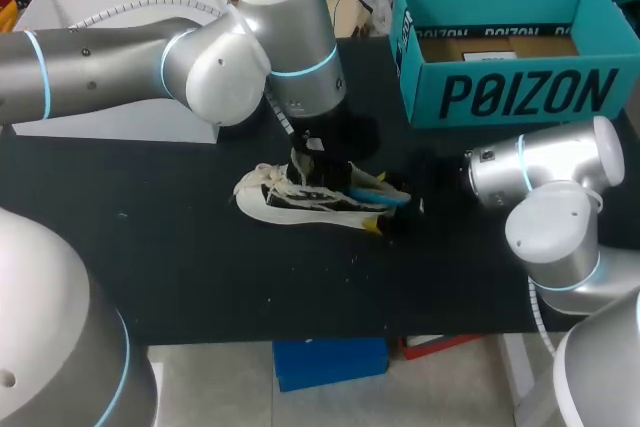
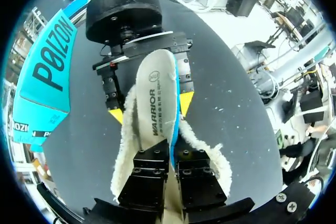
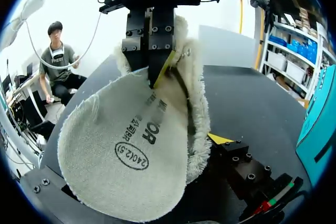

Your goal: Take the shoe out of the shoebox, open the shoe tongue, remove and reinsert the insole, then place the shoe into the shoebox

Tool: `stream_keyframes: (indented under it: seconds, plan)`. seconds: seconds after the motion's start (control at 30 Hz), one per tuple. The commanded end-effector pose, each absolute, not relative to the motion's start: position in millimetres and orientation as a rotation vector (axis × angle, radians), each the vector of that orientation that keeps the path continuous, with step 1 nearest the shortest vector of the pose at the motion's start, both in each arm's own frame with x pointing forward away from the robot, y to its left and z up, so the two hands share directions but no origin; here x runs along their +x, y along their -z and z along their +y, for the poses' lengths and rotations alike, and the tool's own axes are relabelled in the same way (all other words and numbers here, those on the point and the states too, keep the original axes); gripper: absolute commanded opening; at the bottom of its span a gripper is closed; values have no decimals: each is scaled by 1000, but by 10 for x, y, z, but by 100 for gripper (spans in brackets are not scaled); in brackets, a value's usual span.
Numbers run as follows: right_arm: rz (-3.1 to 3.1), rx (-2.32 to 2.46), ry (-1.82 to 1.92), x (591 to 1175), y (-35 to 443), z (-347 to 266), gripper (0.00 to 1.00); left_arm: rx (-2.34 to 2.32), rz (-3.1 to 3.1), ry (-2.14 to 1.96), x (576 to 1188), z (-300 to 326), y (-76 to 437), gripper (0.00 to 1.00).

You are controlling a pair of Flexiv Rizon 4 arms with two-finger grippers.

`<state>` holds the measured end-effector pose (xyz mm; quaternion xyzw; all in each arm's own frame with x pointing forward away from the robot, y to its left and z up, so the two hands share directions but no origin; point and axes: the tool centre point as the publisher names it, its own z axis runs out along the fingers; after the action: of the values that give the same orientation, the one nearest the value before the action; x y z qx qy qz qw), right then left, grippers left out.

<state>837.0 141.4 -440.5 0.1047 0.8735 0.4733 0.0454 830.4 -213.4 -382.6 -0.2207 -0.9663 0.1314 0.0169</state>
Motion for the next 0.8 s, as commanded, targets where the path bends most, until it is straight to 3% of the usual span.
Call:
stream_keyframes:
  seconds: [0.03,0.07,0.3,0.8]
  plan:
    - [2668,323,-1441,8380,4442,1437,0,-739,-3022,-460,8251,-2158,3911,24]
    - [2668,323,-1441,8380,4442,1437,0,-751,-3028,-481,8236,-2159,3901,32]
    - [2668,323,-1441,8380,4442,1437,0,-811,-3047,-533,8155,-2235,3830,37]
    - [2668,323,-1441,8380,4442,1437,0,-878,-3113,-527,8301,-2645,3895,26]
